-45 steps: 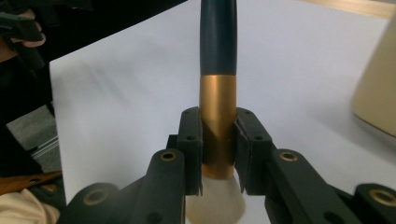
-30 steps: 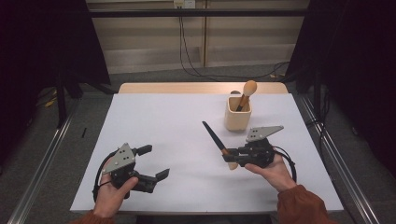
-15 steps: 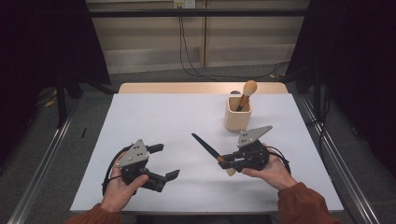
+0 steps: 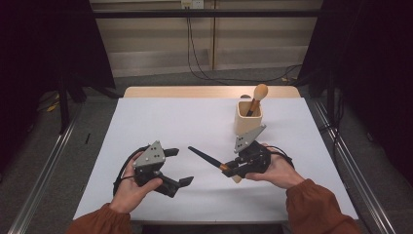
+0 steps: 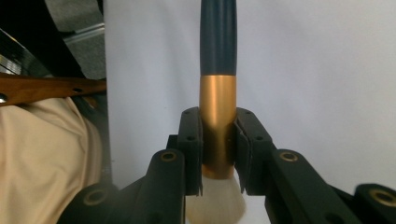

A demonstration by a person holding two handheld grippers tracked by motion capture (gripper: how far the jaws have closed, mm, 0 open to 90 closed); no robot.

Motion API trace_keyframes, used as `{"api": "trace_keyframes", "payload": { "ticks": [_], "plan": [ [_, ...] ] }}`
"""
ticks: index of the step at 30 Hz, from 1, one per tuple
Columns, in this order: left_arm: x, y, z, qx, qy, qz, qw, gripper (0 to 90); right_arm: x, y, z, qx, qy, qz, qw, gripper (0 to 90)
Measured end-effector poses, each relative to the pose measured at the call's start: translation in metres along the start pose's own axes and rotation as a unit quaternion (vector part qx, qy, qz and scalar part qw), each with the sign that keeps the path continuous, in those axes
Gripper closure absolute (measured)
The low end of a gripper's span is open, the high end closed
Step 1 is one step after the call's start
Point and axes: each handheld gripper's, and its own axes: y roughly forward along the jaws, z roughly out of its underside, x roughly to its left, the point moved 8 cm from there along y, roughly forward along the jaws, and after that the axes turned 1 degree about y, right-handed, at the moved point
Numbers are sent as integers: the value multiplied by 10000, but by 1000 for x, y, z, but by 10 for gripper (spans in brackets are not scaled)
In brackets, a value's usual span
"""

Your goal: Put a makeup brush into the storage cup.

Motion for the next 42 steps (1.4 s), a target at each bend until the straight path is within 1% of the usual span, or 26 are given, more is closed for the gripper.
{"api": "trace_keyframes", "payload": {
  "ticks": [2, 3, 4, 5, 8, 10, 11, 12, 15, 18, 22, 24, 26, 27, 28, 29, 31, 32, 33, 36, 37, 38, 39, 40, 41, 42],
  "plan": [
    [-1, 2, 0, 48, 4, 128, 9999, 29, 2, 0, -1, 139, -119, 40, 9998, 748],
    [-2, 3, -1, 60, 0, 150, 9999, 29, 3, 1, -1, 202, -174, 28, 9996, 749],
    [-2, 3, 0, 125, 65, 152, 9998, 29, 4, 1, -1, 259, -223, 9, 9994, 749],
    [-3, 4, 0, 157, 82, 154, 9997, 29, 4, 2, 0, 316, -243, 1, 9992, 748],
    [-3, 6, -1, 321, 262, 86, 9991, 29, 5, 3, 0, 512, -329, -36, 9981, 749],
    [-3, 8, -3, 336, 289, 92, 9990, 29, 6, 4, 0, 653, -391, -87, 9971, 749],
    [-2, 8, -3, 382, 319, 60, 9987, 29, 7, 5, 0, 719, -427, -101, 9964, 749],
    [-1, 9, -4, 449, 385, 71, 9982, 29, 7, 5, 0, 767, -449, -104, 9960, 749],
    [1, 12, -4, 583, 485, 56, 9971, 35, 6, 6, -1, 991, -508, -31, 9938, 748],
    [1, 15, -3, 726, 542, 136, 9958, 43, 5, 7, -2, 1090, -556, -46, 9925, 749],
    [3, 18, 0, 892, 535, 177, 9944, 47, 4, 9, -3, 1295, -607, -79, 9897, 749],
    [4, 19, 2, 996, 592, 184, 9931, 51, 5, 9, -3, 1409, -641, -111, 9879, 749],
    [4, 20, 3, 1057, 535, 252, 9926, 51, 7, 9, -4, 1503, -642, -122, 9865, 749],
    [4, 20, 4, 1127, 490, 304, 9920, 51, 7, 10, -5, 1530, -676, -123, 9858, 748],
    [3, 20, 4, 1192, 466, 347, 9912, 51, 6, 9, -6, 1549, -700, -101, 9854, 748],
    [3, 20, 5, 1270, 488, 377, 9900, 50, 7, 9, -6, 1580, -692, -122, 9849, 748],
    [2, 21, 4, 1353, 485, 447, 9886, 51, 6, 9, -8, 1597, -728, -130, 9844, 748],
    [2, 22, 4, 1373, 501, 488, 9881, 51, 6, 9, -9, 1674, -732, -175, 9830, 748],
    [1, 22, 4, 1442, 498, 517, 9869, 51, 6, 9, -9, 1740, -792, -174, 9814, 748],
    [-2, 23, 4, 1624, 513, 656, 9832, 66, 7, 12, -7, 1954, -847, -194, 9769, 748],
    [-2, 24, 5, 1717, 553, 702, 9811, 66, 6, 12, -7, 1994, -892, -216, 9756, 749],
    [-2, 25, 5, 1758, 546, 702, 9804, 67, 6, 14, -7, 2024, -922, -208, 9747, 748],
    [-3, 26, 7, 1903, 550, 785, 9770, 70, 6, 15, -7, 2053, -934, -225, 9740, 748],
    [-4, 27, 7, 1996, 546, 834, 9748, 75, 6, 17, -6, 2103, -959, -231, 9727, 748],
    [-4, 27, 8, 2081, 502, 860, 9730, 75, 5, 18, -7, 2121, -984, -217, 9720, 748],
    [-5, 28, 8, 2151, 500, 884, 9713, 75, 6, 19, -6, 2155, -974, -258, 9713, 749]
  ]
}}
